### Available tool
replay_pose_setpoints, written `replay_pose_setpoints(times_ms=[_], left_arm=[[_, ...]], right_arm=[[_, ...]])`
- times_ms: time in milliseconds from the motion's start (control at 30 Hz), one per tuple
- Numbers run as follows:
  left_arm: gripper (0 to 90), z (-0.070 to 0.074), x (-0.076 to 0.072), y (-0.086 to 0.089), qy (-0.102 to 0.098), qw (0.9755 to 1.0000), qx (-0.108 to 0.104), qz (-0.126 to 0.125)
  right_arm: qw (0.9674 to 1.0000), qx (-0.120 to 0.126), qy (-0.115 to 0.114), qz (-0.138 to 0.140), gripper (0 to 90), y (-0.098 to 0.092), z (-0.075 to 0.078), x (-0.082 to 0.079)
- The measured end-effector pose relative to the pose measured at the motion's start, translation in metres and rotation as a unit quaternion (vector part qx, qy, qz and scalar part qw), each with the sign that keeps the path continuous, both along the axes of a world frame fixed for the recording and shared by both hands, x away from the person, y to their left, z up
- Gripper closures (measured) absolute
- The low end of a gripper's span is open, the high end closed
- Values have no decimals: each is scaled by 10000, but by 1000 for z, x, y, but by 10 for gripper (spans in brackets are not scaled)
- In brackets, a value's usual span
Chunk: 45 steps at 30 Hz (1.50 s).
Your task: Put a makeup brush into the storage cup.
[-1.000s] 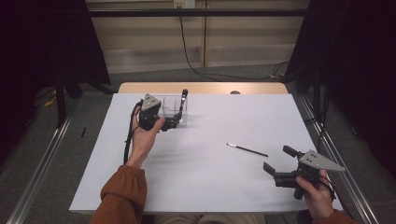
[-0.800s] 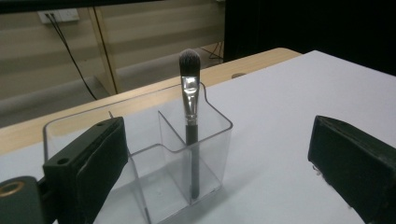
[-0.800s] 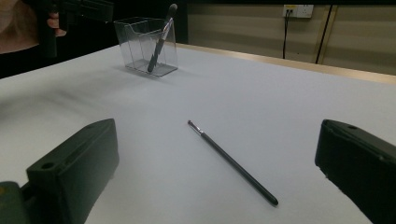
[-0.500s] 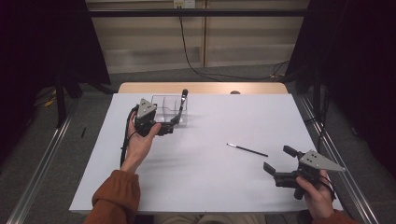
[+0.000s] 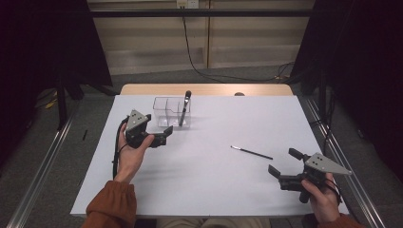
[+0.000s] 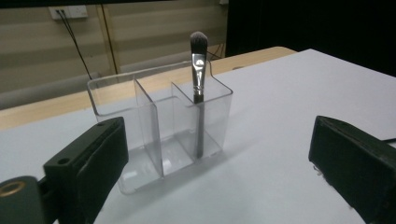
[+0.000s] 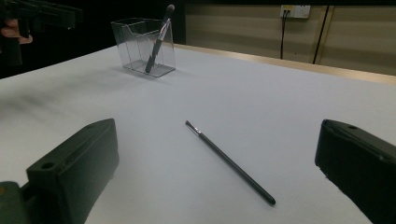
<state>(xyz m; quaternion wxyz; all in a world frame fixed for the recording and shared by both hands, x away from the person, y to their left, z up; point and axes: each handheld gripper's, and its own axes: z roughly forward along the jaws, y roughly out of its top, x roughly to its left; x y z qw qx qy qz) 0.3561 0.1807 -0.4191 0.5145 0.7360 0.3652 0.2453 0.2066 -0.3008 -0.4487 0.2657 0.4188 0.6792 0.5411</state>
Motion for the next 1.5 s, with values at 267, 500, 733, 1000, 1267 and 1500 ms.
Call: replay_pose_setpoints(times_ms=[267,500,733,1000,1267,1500], left_arm=[[31,-2,-14,7,-171,9998,-100,83],[48,-5,-29,10,-273,9995,-121,100],[44,-3,-41,16,-312,9994,-122,62],[43,-6,-54,24,-341,9992,-184,102],[42,-5,-67,29,-358,9990,-229,150],[42,-5,-79,34,-350,9990,-256,130]], right_arm=[[10000,-5,-5,-10,0,0,0,0],[10000,2,-11,-3,0,0,0,0],[10000,-13,2,-1,0,1,0,0],[10000,13,13,-20,0,0,0,0],[10000,-42,-1,-14,0,0,-1,0],[10000,-23,8,-42,0,0,-1,-1]])
